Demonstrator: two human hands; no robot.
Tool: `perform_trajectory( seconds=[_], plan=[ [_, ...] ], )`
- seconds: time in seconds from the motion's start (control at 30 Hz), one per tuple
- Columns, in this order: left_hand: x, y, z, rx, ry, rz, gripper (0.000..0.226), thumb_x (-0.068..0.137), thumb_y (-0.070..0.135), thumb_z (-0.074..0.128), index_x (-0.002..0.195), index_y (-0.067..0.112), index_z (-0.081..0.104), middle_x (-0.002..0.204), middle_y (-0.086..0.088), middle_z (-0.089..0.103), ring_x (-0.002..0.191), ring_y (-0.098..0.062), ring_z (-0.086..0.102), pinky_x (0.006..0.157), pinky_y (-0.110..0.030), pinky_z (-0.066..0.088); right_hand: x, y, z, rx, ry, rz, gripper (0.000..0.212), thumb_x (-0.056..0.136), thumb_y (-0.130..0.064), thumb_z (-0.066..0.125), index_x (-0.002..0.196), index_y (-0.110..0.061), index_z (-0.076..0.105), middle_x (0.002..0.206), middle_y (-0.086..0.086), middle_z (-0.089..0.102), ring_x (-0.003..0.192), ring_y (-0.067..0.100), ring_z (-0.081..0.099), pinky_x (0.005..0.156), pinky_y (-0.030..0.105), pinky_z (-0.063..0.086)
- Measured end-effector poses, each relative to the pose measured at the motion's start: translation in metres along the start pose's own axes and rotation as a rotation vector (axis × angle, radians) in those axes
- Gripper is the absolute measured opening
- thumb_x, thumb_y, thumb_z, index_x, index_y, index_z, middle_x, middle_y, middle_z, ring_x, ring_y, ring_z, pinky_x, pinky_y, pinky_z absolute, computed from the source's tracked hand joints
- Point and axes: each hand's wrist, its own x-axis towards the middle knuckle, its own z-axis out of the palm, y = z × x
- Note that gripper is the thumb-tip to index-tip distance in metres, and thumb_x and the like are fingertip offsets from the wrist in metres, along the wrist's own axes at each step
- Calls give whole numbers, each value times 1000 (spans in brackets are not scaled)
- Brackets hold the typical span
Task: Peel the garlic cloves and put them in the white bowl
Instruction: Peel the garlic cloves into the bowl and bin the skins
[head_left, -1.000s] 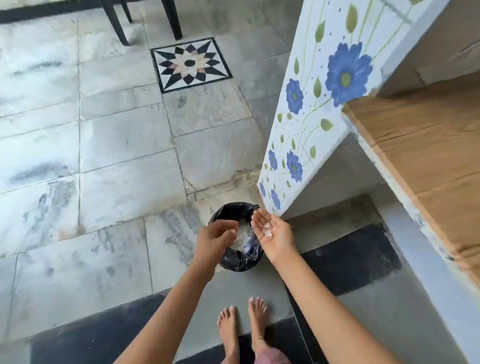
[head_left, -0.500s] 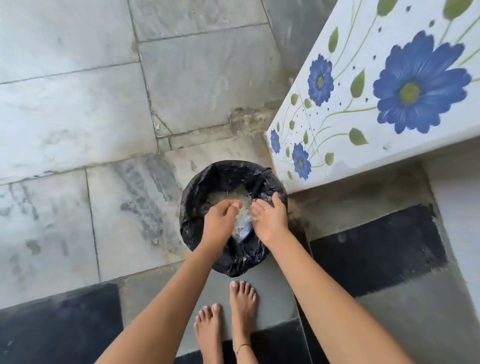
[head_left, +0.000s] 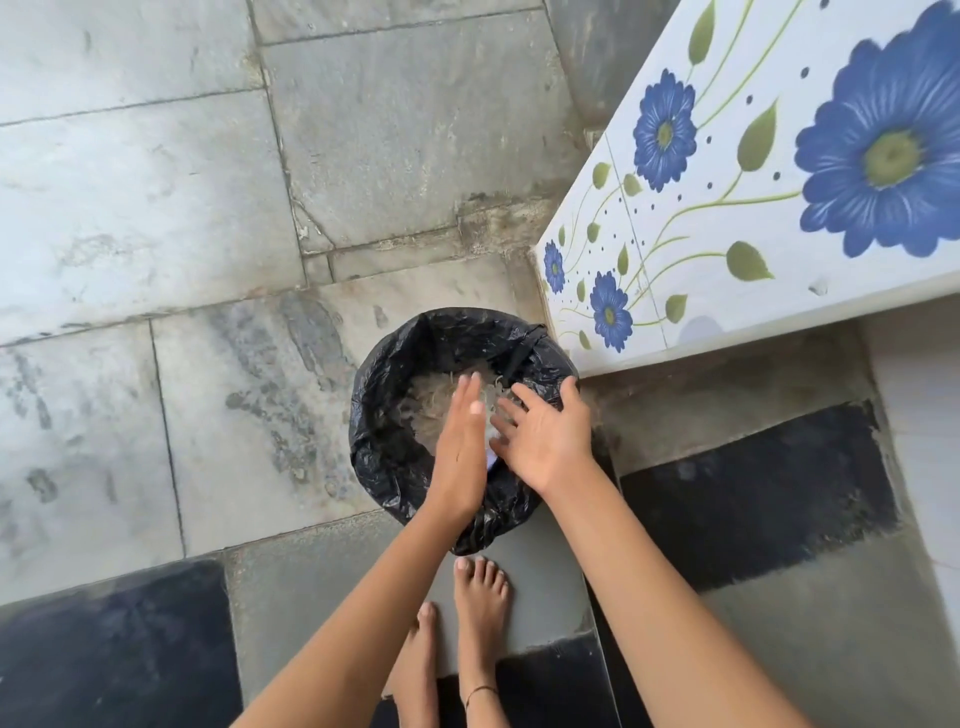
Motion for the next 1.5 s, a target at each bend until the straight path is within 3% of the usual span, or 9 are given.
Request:
perform_trajectory(
  seconds=[0.03,0.1,0.17,0.27,0.53,0.73,0.87,1.17,1.5],
  plan=[
    [-4,9,1,-26,-72,88,41,100,45,19,141,40,24,154,15,18,142,5,10,114,-13,7,0,0,1,-4,0,8,76,92,-67,18,139,-12,41,122,12,54,97,23,54,84,36,40],
    [-10,10,4,15,-185,107,46,98,49,18,142,38,28,152,16,21,142,4,14,115,-17,8,-5,2,7,8,-35,27,77,92,-68,20,139,-10,39,131,14,50,119,29,49,101,42,35],
    [-9,1,-5,5,-158,-112,52,101,50,15,145,31,34,154,8,26,140,-3,19,113,-21,12,-18,1,11,51,-72,3,77,93,-65,20,146,-10,31,150,17,32,140,30,28,114,45,21],
    [-10,14,-25,125,-39,-233,48,102,41,24,140,21,46,149,-1,38,138,-14,32,110,-27,22,-50,-4,8,-71,-96,-151,65,98,-55,20,143,-12,37,147,10,40,138,22,33,112,37,23],
    [-108,150,-61,553,137,93,36,91,23,59,126,20,54,131,1,55,110,-23,56,86,-28,44,-178,9,0,-1111,352,-823,36,96,-18,51,130,-9,55,130,5,58,122,19,53,96,18,32],
    [-252,269,-55,636,123,402,34,86,25,61,119,18,60,130,0,55,126,-20,45,104,-43,38,-368,4,23,-1322,416,-1298,42,91,-27,44,121,-4,60,119,9,65,109,25,58,96,25,35],
    [-347,337,-28,627,74,628,39,81,29,58,117,16,62,131,1,55,124,-14,45,104,-36,37,-498,-5,3,-1243,535,-1558,40,90,-24,47,121,-2,60,120,11,64,111,25,58,99,32,39],
    [-474,411,109,636,-260,1035,40,84,29,61,123,19,58,131,4,55,122,-15,50,100,-35,40,-682,8,-135,-972,944,-1718,40,91,-24,51,125,-2,57,119,11,64,107,22,61,91,28,46],
    [-555,390,286,813,-539,1200,34,84,21,66,117,16,63,118,-1,64,102,-22,62,81,-27,44,-743,52,-318,-889,1420,-1481,47,90,-33,46,124,-3,58,120,12,63,108,27,61,93,32,43]
  ],
)
